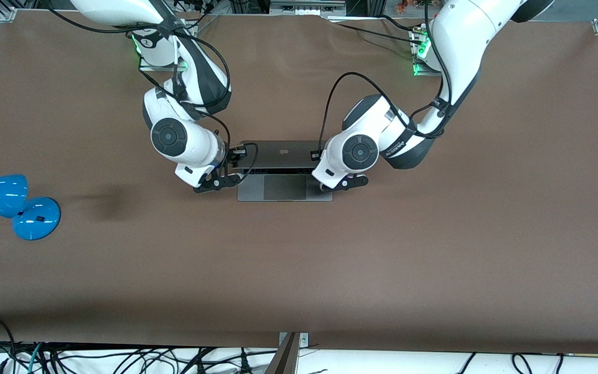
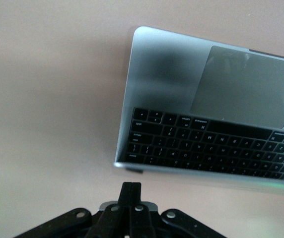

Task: Close laptop with both arms from behind
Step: 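Press the lid down with both grippers until it shuts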

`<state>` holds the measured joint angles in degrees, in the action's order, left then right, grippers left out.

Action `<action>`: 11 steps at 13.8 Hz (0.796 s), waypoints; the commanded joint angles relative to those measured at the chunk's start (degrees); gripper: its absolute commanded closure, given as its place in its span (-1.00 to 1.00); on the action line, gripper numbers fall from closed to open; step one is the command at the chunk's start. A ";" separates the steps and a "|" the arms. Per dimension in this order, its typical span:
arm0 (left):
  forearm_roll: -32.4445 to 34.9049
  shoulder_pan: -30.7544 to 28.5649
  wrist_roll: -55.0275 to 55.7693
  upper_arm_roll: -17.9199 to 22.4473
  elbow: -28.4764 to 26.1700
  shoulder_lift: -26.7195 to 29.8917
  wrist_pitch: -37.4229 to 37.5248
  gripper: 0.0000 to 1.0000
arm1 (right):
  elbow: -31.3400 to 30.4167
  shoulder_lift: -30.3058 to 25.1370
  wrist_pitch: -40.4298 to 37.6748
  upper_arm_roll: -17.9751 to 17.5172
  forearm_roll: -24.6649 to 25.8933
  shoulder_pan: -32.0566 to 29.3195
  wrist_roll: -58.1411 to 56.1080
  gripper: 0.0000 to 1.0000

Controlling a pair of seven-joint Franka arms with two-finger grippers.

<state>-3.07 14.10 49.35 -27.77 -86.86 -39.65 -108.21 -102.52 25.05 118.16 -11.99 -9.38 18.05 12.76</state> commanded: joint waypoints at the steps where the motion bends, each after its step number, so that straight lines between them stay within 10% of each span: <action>1: 1.49 1.54 0.58 1.14 3.36 -2.09 0.37 1.00 | 1.44 1.67 2.33 0.04 0.68 0.40 -0.72 1.00; 11: 1.49 1.89 0.13 2.72 5.91 -4.55 -0.50 1.00 | 1.62 5.45 8.92 1.53 0.68 0.49 -5.81 1.00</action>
<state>-3.07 14.99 49.32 -25.49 -83.79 -42.29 -108.50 -102.23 29.32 125.92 -11.02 -9.24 18.23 8.70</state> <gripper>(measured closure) 0.991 0.991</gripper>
